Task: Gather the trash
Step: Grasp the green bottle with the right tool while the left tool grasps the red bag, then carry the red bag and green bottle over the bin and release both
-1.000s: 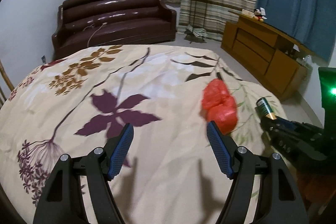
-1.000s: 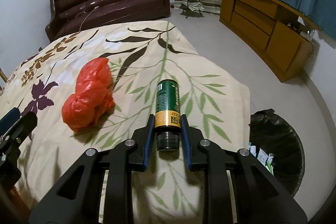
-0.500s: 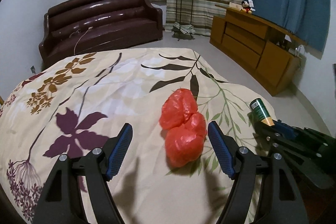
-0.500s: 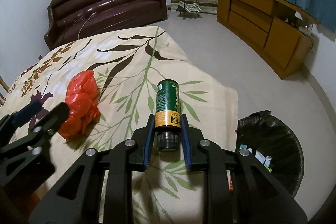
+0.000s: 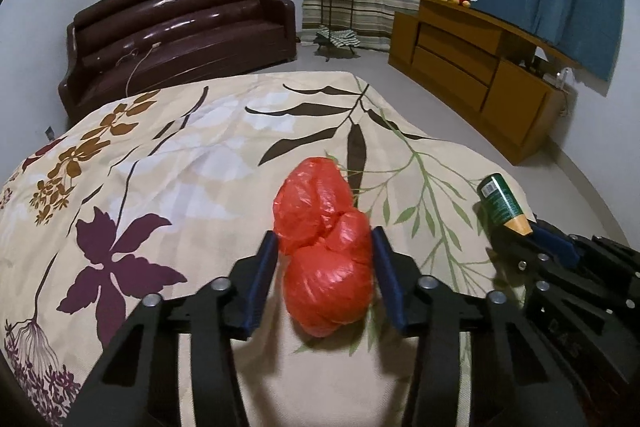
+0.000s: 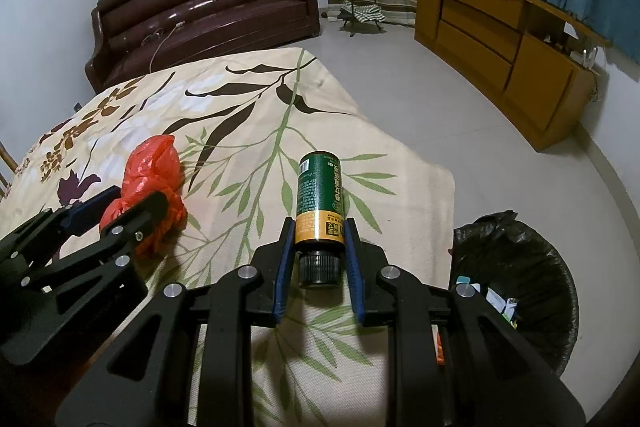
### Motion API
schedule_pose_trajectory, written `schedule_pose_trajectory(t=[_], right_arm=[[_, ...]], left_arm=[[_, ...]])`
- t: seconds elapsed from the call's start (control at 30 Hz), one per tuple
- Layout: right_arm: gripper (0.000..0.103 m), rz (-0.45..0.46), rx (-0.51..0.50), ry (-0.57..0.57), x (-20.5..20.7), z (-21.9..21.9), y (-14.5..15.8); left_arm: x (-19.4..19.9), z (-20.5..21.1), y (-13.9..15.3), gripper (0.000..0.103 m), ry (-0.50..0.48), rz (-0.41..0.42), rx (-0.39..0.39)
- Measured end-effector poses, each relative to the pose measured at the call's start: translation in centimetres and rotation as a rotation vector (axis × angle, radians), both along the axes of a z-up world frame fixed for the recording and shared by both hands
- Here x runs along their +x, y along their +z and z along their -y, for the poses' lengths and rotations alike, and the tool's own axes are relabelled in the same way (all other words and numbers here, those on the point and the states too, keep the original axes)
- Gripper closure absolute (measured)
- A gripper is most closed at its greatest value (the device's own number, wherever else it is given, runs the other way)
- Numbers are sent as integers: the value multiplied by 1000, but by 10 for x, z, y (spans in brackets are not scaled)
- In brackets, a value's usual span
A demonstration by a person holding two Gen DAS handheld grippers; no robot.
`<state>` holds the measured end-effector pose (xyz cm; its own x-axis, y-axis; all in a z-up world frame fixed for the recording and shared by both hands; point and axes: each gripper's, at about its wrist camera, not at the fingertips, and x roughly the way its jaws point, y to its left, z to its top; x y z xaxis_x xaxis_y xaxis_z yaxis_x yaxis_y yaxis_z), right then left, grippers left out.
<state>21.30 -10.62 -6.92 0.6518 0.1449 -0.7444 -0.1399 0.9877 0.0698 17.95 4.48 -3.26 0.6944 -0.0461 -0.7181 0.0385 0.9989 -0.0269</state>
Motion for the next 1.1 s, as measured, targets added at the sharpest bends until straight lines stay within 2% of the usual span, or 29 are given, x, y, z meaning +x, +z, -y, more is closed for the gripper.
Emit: schedule_pose_trajectory(t=[0.47,1.1], right_arm=[[80,17,-21,3,-21,-3,4],[80,41,-28,-28,-90,20,12]], left_arm=[[-27,-3,8,63,4,14,-9],[-88,13,16,63,-27,41,-22]])
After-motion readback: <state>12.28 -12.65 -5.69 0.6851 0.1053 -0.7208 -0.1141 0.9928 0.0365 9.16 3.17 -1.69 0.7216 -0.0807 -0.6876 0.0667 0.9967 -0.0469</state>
